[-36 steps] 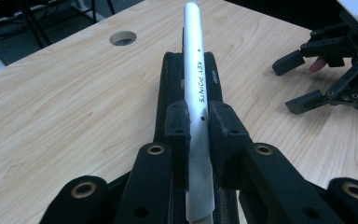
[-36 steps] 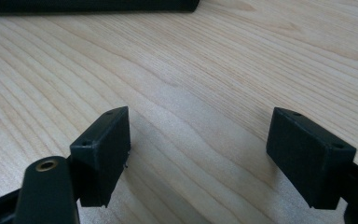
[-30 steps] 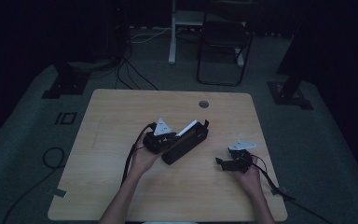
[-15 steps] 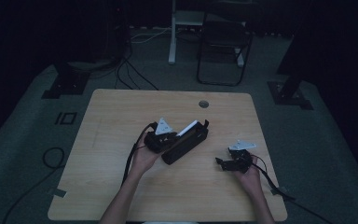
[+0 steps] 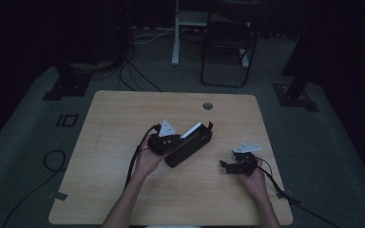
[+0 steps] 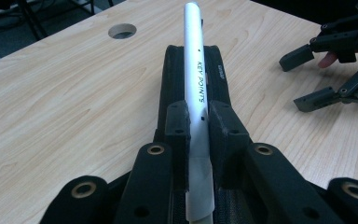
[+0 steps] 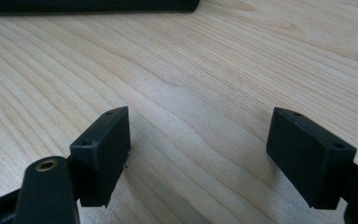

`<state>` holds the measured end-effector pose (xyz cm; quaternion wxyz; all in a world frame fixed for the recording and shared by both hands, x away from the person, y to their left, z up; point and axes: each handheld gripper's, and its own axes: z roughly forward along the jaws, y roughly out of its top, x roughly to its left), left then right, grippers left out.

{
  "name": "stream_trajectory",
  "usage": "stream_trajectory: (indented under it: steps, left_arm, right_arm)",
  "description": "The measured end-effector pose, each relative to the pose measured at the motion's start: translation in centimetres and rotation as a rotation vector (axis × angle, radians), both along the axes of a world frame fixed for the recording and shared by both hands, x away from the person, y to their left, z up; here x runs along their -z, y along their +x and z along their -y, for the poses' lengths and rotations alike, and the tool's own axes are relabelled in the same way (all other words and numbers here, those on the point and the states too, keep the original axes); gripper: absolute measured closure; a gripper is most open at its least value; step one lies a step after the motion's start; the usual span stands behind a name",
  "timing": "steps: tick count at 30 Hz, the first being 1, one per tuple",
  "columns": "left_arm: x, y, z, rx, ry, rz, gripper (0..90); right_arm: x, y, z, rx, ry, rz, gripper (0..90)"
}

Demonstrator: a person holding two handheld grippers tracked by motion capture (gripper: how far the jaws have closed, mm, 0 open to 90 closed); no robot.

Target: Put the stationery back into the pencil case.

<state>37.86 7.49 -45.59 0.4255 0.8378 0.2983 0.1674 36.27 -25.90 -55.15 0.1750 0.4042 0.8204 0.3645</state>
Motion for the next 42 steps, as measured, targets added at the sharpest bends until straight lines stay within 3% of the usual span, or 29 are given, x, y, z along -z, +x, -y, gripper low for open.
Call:
stream_trajectory:
  steps: [42]
  left_arm:
    - [1.5,1.1,0.8,0.005,0.033,-0.036,79.2]
  right_arm:
    - [0.0,0.0,0.0,-0.001,-0.001,-0.001,21.2]
